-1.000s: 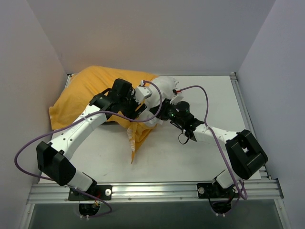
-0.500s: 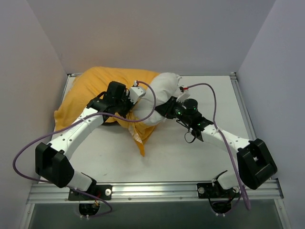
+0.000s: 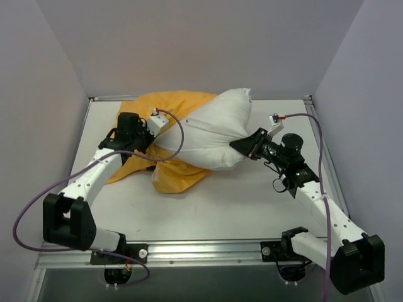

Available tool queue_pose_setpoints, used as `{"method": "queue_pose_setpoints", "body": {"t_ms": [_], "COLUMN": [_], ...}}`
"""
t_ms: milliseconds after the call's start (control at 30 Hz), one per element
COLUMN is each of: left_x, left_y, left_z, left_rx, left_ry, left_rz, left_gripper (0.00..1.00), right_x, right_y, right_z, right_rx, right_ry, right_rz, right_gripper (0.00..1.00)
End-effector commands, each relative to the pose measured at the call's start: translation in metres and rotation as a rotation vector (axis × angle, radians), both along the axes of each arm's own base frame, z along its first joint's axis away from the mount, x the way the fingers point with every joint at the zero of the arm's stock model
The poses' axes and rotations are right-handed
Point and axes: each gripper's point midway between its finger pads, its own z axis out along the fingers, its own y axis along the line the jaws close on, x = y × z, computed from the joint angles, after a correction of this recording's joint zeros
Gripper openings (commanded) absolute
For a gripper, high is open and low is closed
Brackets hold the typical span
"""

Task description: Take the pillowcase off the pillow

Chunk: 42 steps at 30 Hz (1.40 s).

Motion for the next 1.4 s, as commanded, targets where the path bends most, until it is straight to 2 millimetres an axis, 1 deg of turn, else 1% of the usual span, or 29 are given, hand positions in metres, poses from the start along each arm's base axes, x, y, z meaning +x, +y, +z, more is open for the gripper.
{"method": "queue_pose_setpoints", "body": {"t_ms": [0, 67, 100, 133, 167, 200, 233, 267, 300, 333, 367, 400, 433, 500, 533, 567, 600, 667, 700, 767, 800, 833, 900, 1033, 1167, 1233, 1267, 1333, 1367], "left_x": [0.02, 0.024, 0.029, 0.024, 0.02, 0.014, -0.002, -0.011, -0.022, -0.037, -0.047, -0.055, -0.065, -0.073, -0.067, -0.063, -0.061, -0.038, -0.034, -0.011, -0.003, 0.006, 0.024, 0.025, 0.028, 0.03, 0.03, 0.033, 0.035], "left_y": [0.118, 0.129, 0.128, 0.126, 0.123, 0.102, 0.091, 0.076, 0.054, 0.043, 0.027, 0.015, -0.003, -0.029, -0.04, -0.049, -0.072, -0.09, -0.118, -0.137, -0.148, -0.168, -0.193, -0.236, -0.258, -0.259, -0.259, -0.254, -0.251], "left_z": [-0.044, -0.041, -0.033, -0.029, -0.026, -0.024, -0.016, -0.01, 0.009, 0.015, 0.025, 0.038, 0.061, 0.088, 0.113, 0.124, 0.124, 0.145, 0.129, 0.132, 0.127, 0.106, 0.086, 0.066, 0.064, 0.053, 0.049, 0.035, 0.031], "left_rx": [0.222, 0.188, 0.156, 0.138, 0.124, 0.059, 0.021, -0.011, -0.077, -0.109, -0.141, -0.177, -0.239, -0.321, -0.347, -0.357, -0.376, -0.333, -0.301, -0.239, -0.22, -0.194, -0.163, -0.154, -0.198, -0.192, -0.186, -0.154, -0.142], "left_ry": [0.091, 0.113, 0.102, 0.112, 0.114, 0.124, 0.148, 0.154, 0.127, 0.155, 0.155, 0.148, 0.154, 0.172, 0.132, 0.116, 0.147, 0.062, 0.1, 0.034, 0.025, 0.055, 0.079, 0.122, 0.131, 0.157, 0.167, 0.188, 0.189], "left_rz": [0.279, 0.308, 0.301, 0.289, 0.268, 0.174, 0.119, 0.058, -0.035, -0.084, -0.143, -0.188, -0.254, -0.3, -0.323, -0.321, -0.326, -0.287, -0.318, -0.288, -0.288, -0.306, -0.331, -0.403, -0.421, -0.399, -0.394, -0.366, -0.345], "left_gripper": [0.02, 0.02, 0.02, 0.02, 0.02, 0.02, 0.12, 0.24, 0.41, 0.66, 0.79, 0.87, 0.89, 0.9, 0.9, 0.9, 0.9, 0.9, 0.9, 0.9, 0.9, 0.9, 0.9, 0.9, 0.87, 0.74, 0.58, 0.3, 0.03], "right_x": [-0.002, -0.002, -0.002, -0.003, -0.004, -0.007, -0.01, -0.013, -0.021, -0.025, -0.031, -0.035, -0.048, -0.06, -0.072, -0.077, -0.083, -0.092, -0.097, -0.104, -0.108, -0.11, -0.118, -0.127, -0.131, -0.132, -0.132, -0.13, -0.131], "right_y": [-0.021, -0.024, -0.027, -0.027, -0.028, -0.027, -0.025, -0.022, -0.013, -0.006, 0.0, 0.007, 0.018, 0.025, 0.028, 0.028, 0.027, 0.02, 0.017, 0.012, 0.01, 0.009, 0.008, 0.004, 0.001, 0.0, -0.001, -0.001, -0.002], "right_z": [0.07, 0.055, 0.036, 0.025, 0.014, 0.001, -0.02, -0.03, -0.048, -0.056, -0.064, -0.072, -0.085, -0.106, -0.122, -0.133, -0.143, -0.162, -0.17, -0.183, -0.188, -0.192, -0.203, -0.217, -0.225, -0.226, -0.225, -0.222, -0.221], "right_rx": [0.072, 0.04, 0.029, 0.027, 0.022, 0.01, -0.012, -0.033, -0.076, -0.097, -0.115, -0.124, -0.132, -0.16, -0.188, -0.204, -0.216, -0.25, -0.268, -0.298, -0.306, -0.307, -0.302, -0.304, -0.322, -0.326, -0.326, -0.323, -0.322], "right_ry": [-0.204, -0.174, -0.129, -0.105, -0.08, -0.05, -0.008, 0.011, 0.041, 0.054, 0.068, 0.083, 0.112, 0.164, 0.195, 0.22, 0.248, 0.287, 0.314, 0.341, 0.359, 0.371, 0.401, 0.433, 0.447, 0.45, 0.449, 0.441, 0.441], "right_rz": [-0.049, -0.05, -0.058, -0.057, -0.063, -0.06, -0.061, -0.057, -0.036, -0.02, -0.002, 0.016, 0.062, 0.102, 0.132, 0.141, 0.149, 0.149, 0.149, 0.155, 0.156, 0.153, 0.155, 0.149, 0.144, 0.14, 0.136, 0.129, 0.125], "right_gripper": [0.0, 0.0, 0.0, 0.0, 0.0, 0.0, 0.0, 0.0, 0.0, 0.0, 0.0, 0.0, 0.0, 0.0, 0.0, 0.0, 0.0, 0.0, 0.0, 0.0, 0.0, 0.0, 0.0, 0.0, 0.0, 0.0, 0.0, 0.0, 0.0]}}
